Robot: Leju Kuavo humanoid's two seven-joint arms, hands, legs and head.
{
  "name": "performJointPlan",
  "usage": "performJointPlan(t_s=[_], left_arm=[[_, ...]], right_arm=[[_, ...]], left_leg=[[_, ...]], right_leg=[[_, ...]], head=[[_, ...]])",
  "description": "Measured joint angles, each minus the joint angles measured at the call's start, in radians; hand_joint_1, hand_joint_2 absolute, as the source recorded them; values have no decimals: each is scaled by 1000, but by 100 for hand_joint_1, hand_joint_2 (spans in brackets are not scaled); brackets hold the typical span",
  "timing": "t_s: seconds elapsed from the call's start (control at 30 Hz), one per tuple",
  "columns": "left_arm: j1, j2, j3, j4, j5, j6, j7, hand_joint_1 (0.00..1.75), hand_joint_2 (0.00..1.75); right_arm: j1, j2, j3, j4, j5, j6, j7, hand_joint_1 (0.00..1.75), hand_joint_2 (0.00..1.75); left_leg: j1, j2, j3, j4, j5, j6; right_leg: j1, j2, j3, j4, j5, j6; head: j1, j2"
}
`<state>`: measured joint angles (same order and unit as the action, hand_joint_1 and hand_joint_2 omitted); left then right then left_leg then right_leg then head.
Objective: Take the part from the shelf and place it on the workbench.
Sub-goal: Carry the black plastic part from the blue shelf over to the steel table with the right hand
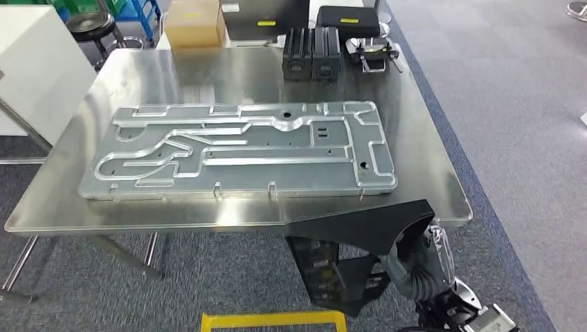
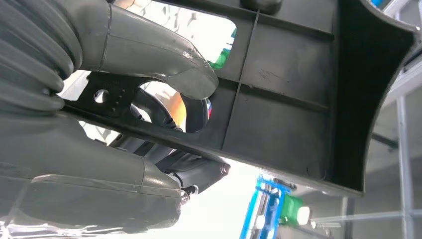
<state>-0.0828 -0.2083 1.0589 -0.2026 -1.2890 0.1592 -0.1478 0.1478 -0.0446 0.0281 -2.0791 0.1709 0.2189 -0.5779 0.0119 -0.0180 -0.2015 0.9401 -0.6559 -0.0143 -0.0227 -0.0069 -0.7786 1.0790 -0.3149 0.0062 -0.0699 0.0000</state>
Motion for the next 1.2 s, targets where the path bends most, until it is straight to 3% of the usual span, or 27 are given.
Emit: performJointPlan(t_s=[0.07,0.1,0.17,0.2,0.23,0.27,0.3,0.37,0.4,0.43,0.5,0.57,0.6,0.67,0.73,0.77,0.83,0.9,0.97,1.07,1.13,1.2], left_arm=[[-7,0,0,0,-3,0,-2,0,175],[-9,0,-1,0,-5,-1,-2,0,175],[-8,0,-1,0,-7,-3,-3,0,175],[-7,0,-1,0,-7,-3,-5,0,175],[-7,0,-1,0,-8,-4,-7,0,175],[-9,0,-2,0,-9,-6,-11,0,175],[-12,0,-3,0,-11,-9,-15,0,175],[-21,0,-5,0,-14,-15,-20,0,175],[-26,0,-5,0,-13,-17,-20,0,175],[-30,0,-6,0,-11,-18,-20,0,175],[-35,-2,-5,0,-5,-18,-21,0,175],[-37,-5,-5,0,-2,-18,-23,0,175],[-37,-8,-5,0,-1,-19,-25,0,175],[-38,-11,-5,0,-2,-23,-28,0,175],[-36,-13,-6,0,-3,-25,-29,0,175],[-35,-14,-6,0,-3,-26,-29,0,175],[-32,-14,-5,0,-2,-27,-29,0,175],[-33,-15,-6,0,-1,-28,-29,0,175],[-36,-15,-6,0,-4,-29,-29,0,175],[-40,-14,-11,0,-8,-35,-34,0,175],[-43,-14,-14,0,-9,-39,-40,0,175],[-47,-13,-16,0,-8,-40,-46,0,175]], right_arm=[[-42,-22,-5,9,-29,37,22,175,175],[-67,-34,-10,18,-45,55,36,175,175],[-140,-66,-18,50,-75,95,76,175,175],[-201,-86,-18,80,-90,120,110,175,175],[-287,-108,-13,121,-105,146,153,175,175],[-399,-133,-1,179,-117,170,204,175,175],[-531,-154,18,251,-124,189,252,175,175],[-819,-184,80,435,-121,205,318,175,175],[-961,-188,123,536,-113,205,338,175,175],[-1097,-184,171,641,-103,202,358,175,175],[-1332,-157,266,831,-85,184,391,175,175],[-1497,-126,343,975,-79,165,409,175,175],[-1552,-114,374,1028,-79,161,412,175,175],[-1624,-98,432,1118,-74,153,413,175,175],[-1657,-89,487,1189,-56,138,408,175,175],[-1667,-85,516,1221,-36,127,401,175,175],[-1687,-78,573,1277,12,102,376,175,175],[-1707,-67,629,1323,54,77,343,175,175],[-1711,-58,685,1358,97,54,316,175,175],[-1695,-43,776,1395,210,-14,288,175,175],[-1674,-19,850,1427,300,-79,280,175,175],[-1635,13,923,1470,374,-138,281,175,175]], left_leg=[[2,3,-91,159,40,-8],[3,4,-145,236,31,-10],[2,6,-236,318,-60,-13],[1,6,-270,325,-108,-13],[0,7,-300,316,-133,-10],[-1,7,-323,290,-121,-5],[-4,10,-341,248,-67,4],[-11,24,-367,156,84,24],[-16,30,-377,126,138,30],[-19,32,-384,112,166,35],[-21,24,-387,103,181,40],[-15,15,-376,83,198,46],[-10,11,-370,74,202,48],[-8,4,-360,68,200,51],[-8,-2,-348,68,190,51],[-8,-5,-341,69,184,50],[-9,-7,-327,73,167,45],[-11,-7,-324,77,153,37],[-10,-5,-325,75,147,27],[-13,-2,-321,84,131,13],[-9,3,-368,173,93,2],[-3,6,-454,306,57,-7]], right_leg=[[-1,5,18,-8,-22,-14],[-1,8,32,-15,-32,-19],[2,13,64,-24,-53,-23],[4,18,78,-26,-63,-24],[6,24,90,-27,-71,-25],[9,30,100,-26,-77,-25],[12,35,108,-26,-82,-24],[16,39,118,-26,-87,-21],[16,40,118,-25,-88,-18],[15,39,115,-25,-88,-12],[15,34,111,-29,-88,1],[17,22,103,-10,-106,9],[18,16,87,27,-127,12],[15,12,28,148,-177,16],[13,12,-21,227,-186,19],[13,12,-22,212,-161,18],[14,12,24,88,-82,11],[20,13,71,-20,-40,0],[27,14,82,-47,-45,-9],[20,13,100,-67,-52,-20],[14,12,115,-78,-56,-27],[13,14,123,-79,-62,-30]], head=[[0,0],[0,0],[0,0],[0,0],[0,0],[0,0],[0,0],[0,0],[0,0],[0,0],[1,0],[1,0],[1,0],[1,0],[1,0],[1,0],[1,0],[1,0],[1,0],[1,0],[1,0],[0,0]])
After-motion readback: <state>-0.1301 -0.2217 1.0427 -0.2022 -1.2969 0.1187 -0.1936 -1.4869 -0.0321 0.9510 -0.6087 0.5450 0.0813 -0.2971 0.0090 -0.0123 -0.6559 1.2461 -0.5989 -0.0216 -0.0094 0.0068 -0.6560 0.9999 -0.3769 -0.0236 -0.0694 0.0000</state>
